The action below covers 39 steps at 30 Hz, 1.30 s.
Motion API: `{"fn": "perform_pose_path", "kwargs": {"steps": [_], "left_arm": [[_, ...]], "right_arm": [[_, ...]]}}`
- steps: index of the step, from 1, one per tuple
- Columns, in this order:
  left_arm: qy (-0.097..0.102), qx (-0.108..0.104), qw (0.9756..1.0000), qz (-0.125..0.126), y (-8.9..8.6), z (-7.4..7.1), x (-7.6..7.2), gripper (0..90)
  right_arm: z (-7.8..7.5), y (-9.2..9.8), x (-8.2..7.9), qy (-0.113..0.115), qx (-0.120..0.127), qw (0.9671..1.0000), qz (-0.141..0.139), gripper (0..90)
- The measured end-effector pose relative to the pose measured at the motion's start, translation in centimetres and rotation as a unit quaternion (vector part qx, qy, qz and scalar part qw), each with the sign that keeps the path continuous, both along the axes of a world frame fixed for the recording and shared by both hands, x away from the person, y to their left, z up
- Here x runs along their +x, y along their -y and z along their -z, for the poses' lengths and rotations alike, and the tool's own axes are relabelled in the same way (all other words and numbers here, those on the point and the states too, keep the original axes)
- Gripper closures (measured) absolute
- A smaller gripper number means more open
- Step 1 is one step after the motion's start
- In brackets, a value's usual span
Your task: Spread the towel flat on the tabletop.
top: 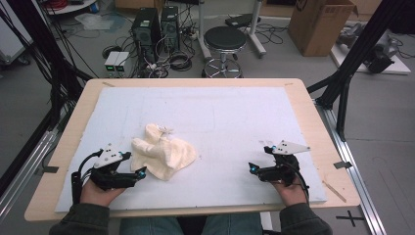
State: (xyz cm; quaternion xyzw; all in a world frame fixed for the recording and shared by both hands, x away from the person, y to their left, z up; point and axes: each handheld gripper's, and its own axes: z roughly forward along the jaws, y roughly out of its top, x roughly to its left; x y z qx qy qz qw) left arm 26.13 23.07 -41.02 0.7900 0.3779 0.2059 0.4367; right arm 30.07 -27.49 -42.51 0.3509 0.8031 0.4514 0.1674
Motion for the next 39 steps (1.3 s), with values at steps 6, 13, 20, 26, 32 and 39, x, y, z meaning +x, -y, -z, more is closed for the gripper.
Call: {"fn": "perform_pose_path", "kwargs": {"steps": [6, 13, 20, 26, 32, 39], "left_arm": [[0.002, -0.002, 1.0, 0.002, 0.3, -0.2, -0.1, 23.1], [0.002, -0.001, 1.0, 0.008, 0.7, -0.2, 0.1, 23.1], [0.007, -0.005, 0.9999, 0.011, 1.1, -0.8, 0.3, 22.9], [0.005, -0.007, 0.9998, 0.021, 2.4, -1.4, 1.2, 22.8], [0.0, 0.005, 0.9997, 0.023, 4.6, -1.5, 2.6, 22.6], [-0.014, 0.011, 0.9997, 0.016, 5.9, -1.4, 3.8, 22.8]], "right_arm": [[0.1, -0.1, -0.1, 0.0, -0.002, 1.0, -0.005, 11.3], [0.0, 0.1, -0.2, 0.003, 0.002, 1.0, 0.0, 11.3], [0.1, -0.1, -0.1, -0.001, -0.003, 1.0, -0.004, 11.3], [0.0, 0.1, -0.2, 0.0, 0.001, 1.0, 0.001, 11.3], [0.0, -0.1, -0.1, 0.001, -0.001, 1.0, 0.001, 11.3], [0.1, 0.0, 0.0, -0.002, 0.003, 1.0, -0.003, 11.3]]}}
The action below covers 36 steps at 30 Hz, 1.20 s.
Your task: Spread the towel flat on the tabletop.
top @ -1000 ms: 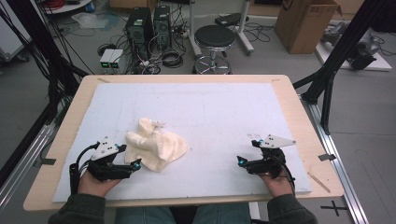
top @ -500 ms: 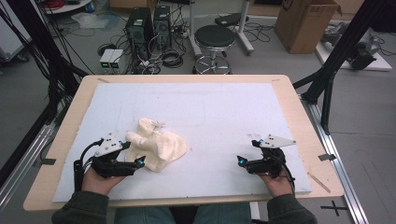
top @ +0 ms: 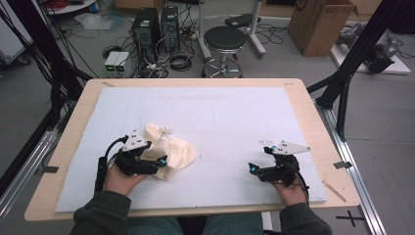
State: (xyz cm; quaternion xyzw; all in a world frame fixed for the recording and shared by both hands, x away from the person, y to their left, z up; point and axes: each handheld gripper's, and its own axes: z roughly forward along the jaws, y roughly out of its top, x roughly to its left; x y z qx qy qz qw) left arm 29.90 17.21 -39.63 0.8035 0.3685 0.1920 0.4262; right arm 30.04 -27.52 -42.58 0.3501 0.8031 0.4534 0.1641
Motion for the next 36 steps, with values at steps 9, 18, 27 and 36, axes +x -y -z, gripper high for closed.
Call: {"fn": "perform_pose_path", "kwargs": {"steps": [9, 18, 27, 36], "left_arm": [[-0.033, 0.033, 0.9985, -0.026, 1.1, 1.4, 1.9, 35.1], [-0.066, 0.058, 0.9953, -0.041, 1.4, 2.9, 3.3, 47.9], [-0.084, 0.039, 0.9945, -0.049, 1.4, 3.4, 3.6, 63.1], [-0.079, 0.034, 0.9945, -0.06, 1.7, 3.4, 3.4, 73.4]], "right_arm": [[0.0, -0.1, 0.1, 0.003, -0.001, 1.0, -0.004, 11.3], [0.1, 0.2, 0.0, 0.003, 0.0, 1.0, -0.002, 11.3], [0.0, 0.1, -0.2, 0.004, -0.003, 1.0, -0.003, 11.3], [0.0, -0.1, -0.2, 0.007, -0.004, 1.0, -0.004, 11.3]]}}
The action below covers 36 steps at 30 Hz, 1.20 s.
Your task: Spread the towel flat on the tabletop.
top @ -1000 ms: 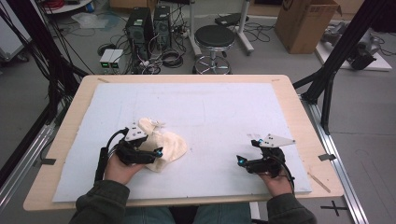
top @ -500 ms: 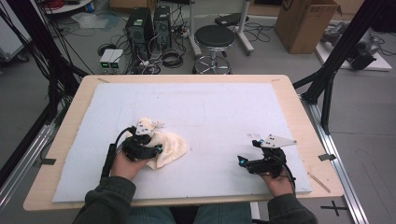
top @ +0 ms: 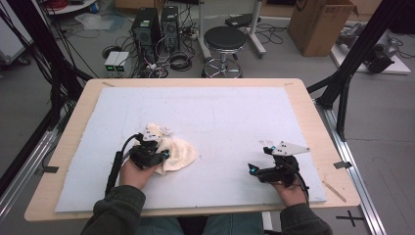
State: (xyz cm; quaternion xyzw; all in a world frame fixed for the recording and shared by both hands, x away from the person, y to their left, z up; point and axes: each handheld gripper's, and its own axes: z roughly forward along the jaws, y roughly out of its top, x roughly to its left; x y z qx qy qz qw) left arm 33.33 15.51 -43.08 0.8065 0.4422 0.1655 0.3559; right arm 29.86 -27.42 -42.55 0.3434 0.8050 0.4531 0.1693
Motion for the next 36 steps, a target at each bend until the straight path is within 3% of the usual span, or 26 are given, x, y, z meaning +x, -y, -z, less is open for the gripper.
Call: {"fn": "perform_pose_path", "kwargs": {"steps": [8, 16, 24, 28, 36], "left_arm": [[0.002, 0.003, 0.9999, 0.01, -0.2, -0.1, 0.0, 76.6], [0.011, -0.011, 0.9999, 0.005, -0.3, -0.5, -0.2, 77.8], [0.017, -0.044, 0.9989, 0.004, -0.3, -1.2, -0.6, 78.3], [0.02, -0.071, 0.9973, 0.002, -0.1, -1.8, -1.0, 78.3], [0.029, -0.094, 0.9952, 0.009, 0.5, -2.9, -1.4, 78.4]], "right_arm": [[0.0, -0.1, 0.0, 0.0, -0.002, 1.0, -0.002, 11.3], [0.0, -0.1, 0.0, 0.0, 0.002, 1.0, -0.002, 11.3], [-0.1, -0.1, -0.1, 0.007, -0.003, 1.0, -0.002, 11.3], [-0.1, 0.0, 0.0, 0.01, -0.004, 0.9999, -0.003, 11.3], [-0.2, -0.1, 0.0, 0.01, -0.004, 0.9999, -0.002, 11.3]]}}
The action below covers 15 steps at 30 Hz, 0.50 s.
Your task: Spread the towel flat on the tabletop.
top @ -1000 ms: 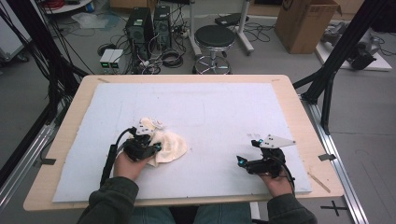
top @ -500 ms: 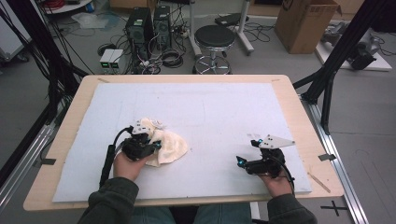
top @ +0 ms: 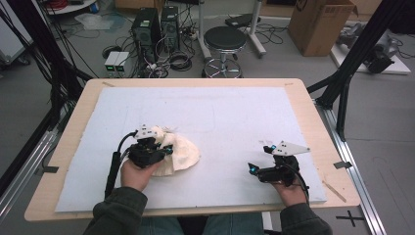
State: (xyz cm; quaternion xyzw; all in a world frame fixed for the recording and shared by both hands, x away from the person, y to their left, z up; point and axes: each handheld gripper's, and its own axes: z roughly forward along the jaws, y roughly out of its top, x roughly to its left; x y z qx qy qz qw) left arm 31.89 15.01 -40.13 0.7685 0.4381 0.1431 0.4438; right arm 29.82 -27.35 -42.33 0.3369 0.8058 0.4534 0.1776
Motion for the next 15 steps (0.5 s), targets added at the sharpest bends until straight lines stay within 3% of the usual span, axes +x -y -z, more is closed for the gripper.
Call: {"fn": "perform_pose_path", "kwargs": {"steps": [15], "left_arm": [[0.019, -0.023, 0.9989, 0.035, 3.0, -2.3, -0.5, 78.3]], "right_arm": [[-0.1, 0.1, -0.1, 0.005, 0.0, 1.0, 0.002, 11.3]]}}
